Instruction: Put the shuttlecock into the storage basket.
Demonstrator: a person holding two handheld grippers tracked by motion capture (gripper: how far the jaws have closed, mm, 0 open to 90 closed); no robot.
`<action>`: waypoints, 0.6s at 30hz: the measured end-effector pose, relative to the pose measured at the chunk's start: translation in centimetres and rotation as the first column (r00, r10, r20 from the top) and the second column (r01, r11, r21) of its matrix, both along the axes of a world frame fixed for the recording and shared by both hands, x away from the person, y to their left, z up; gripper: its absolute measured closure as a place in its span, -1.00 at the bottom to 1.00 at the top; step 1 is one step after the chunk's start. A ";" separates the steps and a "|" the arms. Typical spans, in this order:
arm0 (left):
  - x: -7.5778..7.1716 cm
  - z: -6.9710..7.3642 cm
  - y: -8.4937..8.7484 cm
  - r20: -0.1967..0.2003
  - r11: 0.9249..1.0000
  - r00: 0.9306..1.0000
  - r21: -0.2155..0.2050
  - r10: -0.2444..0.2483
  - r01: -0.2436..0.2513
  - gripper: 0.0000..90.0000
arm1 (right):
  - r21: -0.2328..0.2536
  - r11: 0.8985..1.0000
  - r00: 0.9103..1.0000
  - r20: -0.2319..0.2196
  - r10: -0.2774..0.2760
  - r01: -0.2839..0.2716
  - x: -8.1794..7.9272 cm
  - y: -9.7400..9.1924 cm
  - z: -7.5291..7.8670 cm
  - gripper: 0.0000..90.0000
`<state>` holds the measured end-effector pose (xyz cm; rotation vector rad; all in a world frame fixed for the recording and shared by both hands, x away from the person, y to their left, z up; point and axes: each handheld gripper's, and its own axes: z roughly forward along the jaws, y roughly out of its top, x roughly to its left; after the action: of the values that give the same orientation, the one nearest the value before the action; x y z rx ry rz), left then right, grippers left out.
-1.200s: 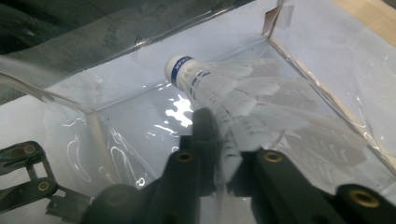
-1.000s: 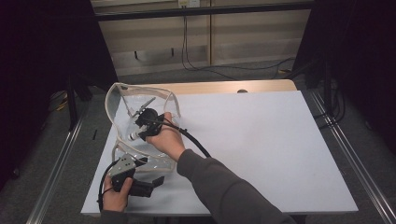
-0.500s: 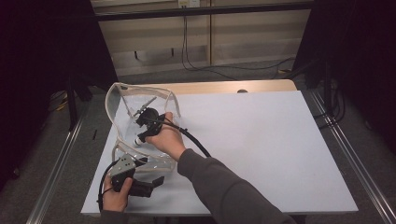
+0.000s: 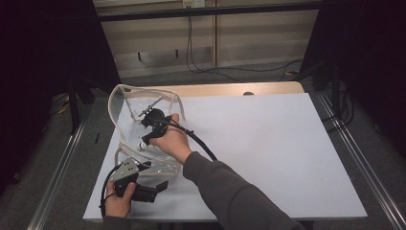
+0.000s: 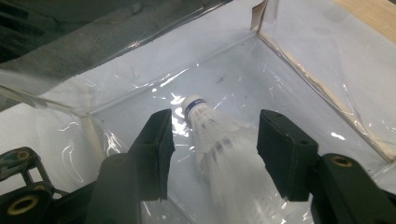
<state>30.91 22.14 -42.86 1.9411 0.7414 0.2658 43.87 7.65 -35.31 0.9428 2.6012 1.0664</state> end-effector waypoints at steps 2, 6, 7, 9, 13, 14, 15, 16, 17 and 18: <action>0.0 0.0 0.0 0.000 1.000 1.000 0.001 -0.001 0.001 -0.96 | 0.005 1.000 1.000 -0.003 -0.007 0.007 0.0 -0.1 0.1 -0.02; 0.0 0.0 0.0 0.001 1.000 1.000 -0.001 0.002 -0.002 -0.96 | 0.003 1.000 1.000 -0.005 -0.007 0.007 -0.1 -0.2 0.2 -0.06; 0.0 0.1 0.0 0.002 1.000 1.000 -0.002 0.003 -0.003 -0.96 | 0.004 1.000 1.000 -0.006 -0.010 0.010 -0.1 -0.2 0.3 -0.07; -0.1 0.0 0.0 0.003 1.000 1.000 -0.009 0.003 -0.003 -0.96 | 0.009 1.000 1.000 -0.003 -0.011 0.011 -0.2 -0.2 0.5 -0.08; 0.0 0.1 0.0 0.003 1.000 1.000 0.000 0.001 -0.001 -0.95 | 0.012 1.000 1.000 -0.003 -0.009 0.009 -0.4 -0.5 0.9 -0.13; -0.1 0.1 0.0 0.003 1.000 1.000 0.000 0.001 -0.001 -0.96 | 0.015 1.000 1.000 -0.003 -0.009 0.009 -0.4 -0.6 1.0 -0.14; -0.1 0.1 0.0 0.003 1.000 1.000 -0.001 0.002 -0.002 -0.96 | 0.017 1.000 1.000 -0.001 -0.011 0.011 -0.5 -0.6 1.2 -0.15; 0.0 0.0 0.0 0.003 1.000 1.000 -0.001 0.001 -0.001 -0.96 | 0.019 1.000 1.000 -0.003 -0.011 0.011 -0.5 -0.7 1.3 -0.16; 0.0 0.0 0.0 0.003 1.000 1.000 0.000 0.000 0.000 -0.96 | 0.026 1.000 1.000 -0.004 -0.009 0.009 -0.6 -0.8 1.4 -0.18; 0.0 0.0 0.0 0.004 1.000 1.000 -0.002 0.002 -0.002 -0.95 | 0.027 1.000 1.000 -0.006 -0.008 0.008 -0.7 -0.8 1.5 -0.18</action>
<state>30.89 22.17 -42.85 1.9372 0.7403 0.2699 43.18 6.82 -33.78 0.9634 2.5915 1.1012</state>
